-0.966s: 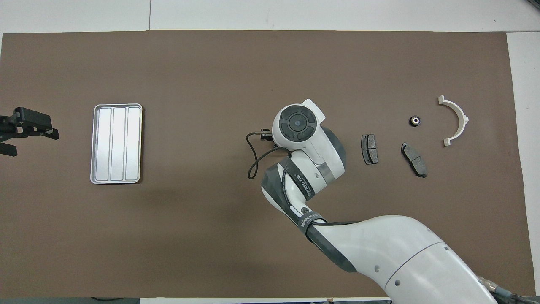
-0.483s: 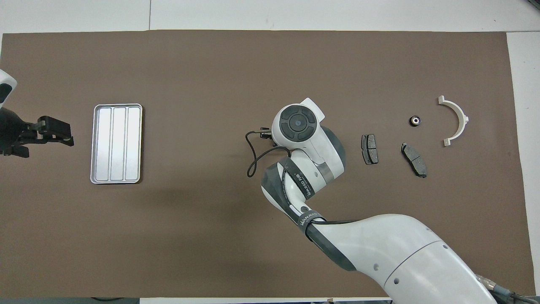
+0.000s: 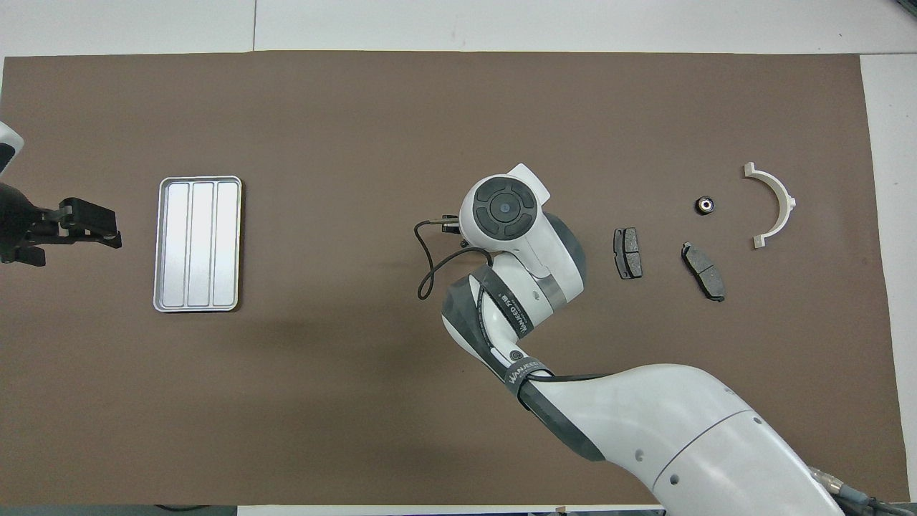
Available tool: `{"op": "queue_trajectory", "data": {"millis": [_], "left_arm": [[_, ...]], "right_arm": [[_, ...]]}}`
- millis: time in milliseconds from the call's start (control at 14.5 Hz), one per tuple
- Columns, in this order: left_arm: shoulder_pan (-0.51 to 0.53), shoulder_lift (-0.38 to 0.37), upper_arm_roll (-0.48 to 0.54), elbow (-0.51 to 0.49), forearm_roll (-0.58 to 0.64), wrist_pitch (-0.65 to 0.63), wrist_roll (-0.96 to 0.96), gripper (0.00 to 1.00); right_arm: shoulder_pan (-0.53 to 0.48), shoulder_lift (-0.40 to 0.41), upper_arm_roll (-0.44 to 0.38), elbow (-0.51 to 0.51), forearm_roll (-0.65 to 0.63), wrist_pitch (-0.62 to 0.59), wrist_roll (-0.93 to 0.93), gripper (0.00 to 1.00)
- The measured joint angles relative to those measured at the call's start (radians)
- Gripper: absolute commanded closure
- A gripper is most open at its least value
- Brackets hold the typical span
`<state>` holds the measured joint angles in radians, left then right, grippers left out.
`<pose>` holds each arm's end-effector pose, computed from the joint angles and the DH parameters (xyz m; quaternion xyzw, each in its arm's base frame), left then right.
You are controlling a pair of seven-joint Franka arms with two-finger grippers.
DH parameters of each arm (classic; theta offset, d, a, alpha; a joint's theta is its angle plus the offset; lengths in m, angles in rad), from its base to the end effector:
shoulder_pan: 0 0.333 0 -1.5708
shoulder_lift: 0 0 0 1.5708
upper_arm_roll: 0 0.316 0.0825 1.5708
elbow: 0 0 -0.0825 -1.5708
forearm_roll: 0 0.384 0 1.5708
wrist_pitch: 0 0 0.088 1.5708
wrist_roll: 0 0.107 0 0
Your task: Place bearing gear from tray to pile
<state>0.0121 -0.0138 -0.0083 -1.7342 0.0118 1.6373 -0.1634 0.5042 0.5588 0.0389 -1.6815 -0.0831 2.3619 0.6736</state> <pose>0.5489 0.0033 0.5605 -0.9957 -0.0828 0.0409 0.0092 0.5930 0.3531 0.2883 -0.9971 0.0410 -0.0621 0.0178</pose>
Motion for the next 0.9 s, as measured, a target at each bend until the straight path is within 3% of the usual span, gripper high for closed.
{"op": "queue_trajectory", "data": {"millis": [414, 897], "left_arm": [[-0.003, 0.0, -0.006, 0.0, 0.0, 0.0, 0.0, 0.0], [-0.004, 0.0, -0.013, -0.001, -0.026, 0.028, 0.001, 0.0]], "right_arm": [[-0.038, 0.001, -0.007, 0.03, -0.032, -0.052, -0.086, 1.0], [-0.305, -0.035, -0.009, 0.083, 0.018, -0.153, -0.55, 1.0]]}}
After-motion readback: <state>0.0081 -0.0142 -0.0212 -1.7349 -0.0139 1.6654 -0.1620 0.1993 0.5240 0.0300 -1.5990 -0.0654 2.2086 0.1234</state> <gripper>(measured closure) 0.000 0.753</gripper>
